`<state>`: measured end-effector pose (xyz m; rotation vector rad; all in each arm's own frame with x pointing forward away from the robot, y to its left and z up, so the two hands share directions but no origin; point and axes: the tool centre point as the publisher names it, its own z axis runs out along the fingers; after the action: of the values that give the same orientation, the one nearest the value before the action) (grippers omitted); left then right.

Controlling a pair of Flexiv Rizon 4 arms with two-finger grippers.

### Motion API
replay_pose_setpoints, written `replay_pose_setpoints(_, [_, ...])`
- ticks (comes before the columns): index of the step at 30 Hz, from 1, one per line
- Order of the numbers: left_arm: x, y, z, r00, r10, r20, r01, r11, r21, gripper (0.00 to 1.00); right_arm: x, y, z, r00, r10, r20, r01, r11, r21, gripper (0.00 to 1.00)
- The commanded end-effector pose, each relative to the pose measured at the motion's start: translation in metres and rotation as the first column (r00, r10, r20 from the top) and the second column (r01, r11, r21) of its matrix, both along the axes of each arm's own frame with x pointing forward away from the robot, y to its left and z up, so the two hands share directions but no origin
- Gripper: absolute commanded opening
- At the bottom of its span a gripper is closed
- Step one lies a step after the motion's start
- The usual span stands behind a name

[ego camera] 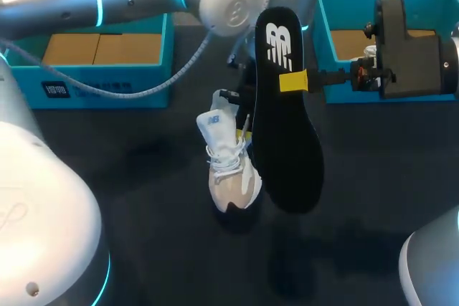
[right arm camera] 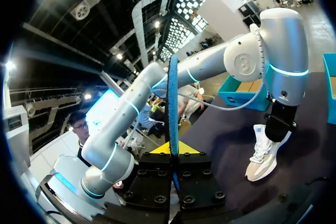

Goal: Take the shoe out of the shoebox, open the shoe tongue, remove and reinsert the insole, then place the shoe into the shoebox

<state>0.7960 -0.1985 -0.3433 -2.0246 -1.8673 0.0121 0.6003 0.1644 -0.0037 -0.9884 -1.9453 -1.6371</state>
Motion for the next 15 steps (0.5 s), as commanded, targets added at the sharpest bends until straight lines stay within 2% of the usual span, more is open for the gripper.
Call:
replay_pose_setpoints(1, [0.004, -0.009, -0.002, 1.0, -0.016, -0.005, 0.017, 0.999, 0.042, 0.0, -0.008, 0.006, 0.003, 1.0, -0.017, 0.003, 0.017, 1.0, -0.001, 0.0])
replay_pose_setpoints(6, [0.004, -0.01, -0.005, 1.0, -0.015, 0.0, 0.014, 0.998, 0.066, 0.0, -0.008, 0.006, 0.003, 1.0, -0.017, 0.003, 0.017, 1.0, -0.001, 0.0])
replay_pose_setpoints(15, [-0.009, 0.0, 0.001, 1.0, -0.001, 0.007, 0.001, 0.997, 0.071, 0.0, -0.008, 0.006, 0.003, 1.0, -0.017, 0.003, 0.017, 1.0, -0.001, 0.0])
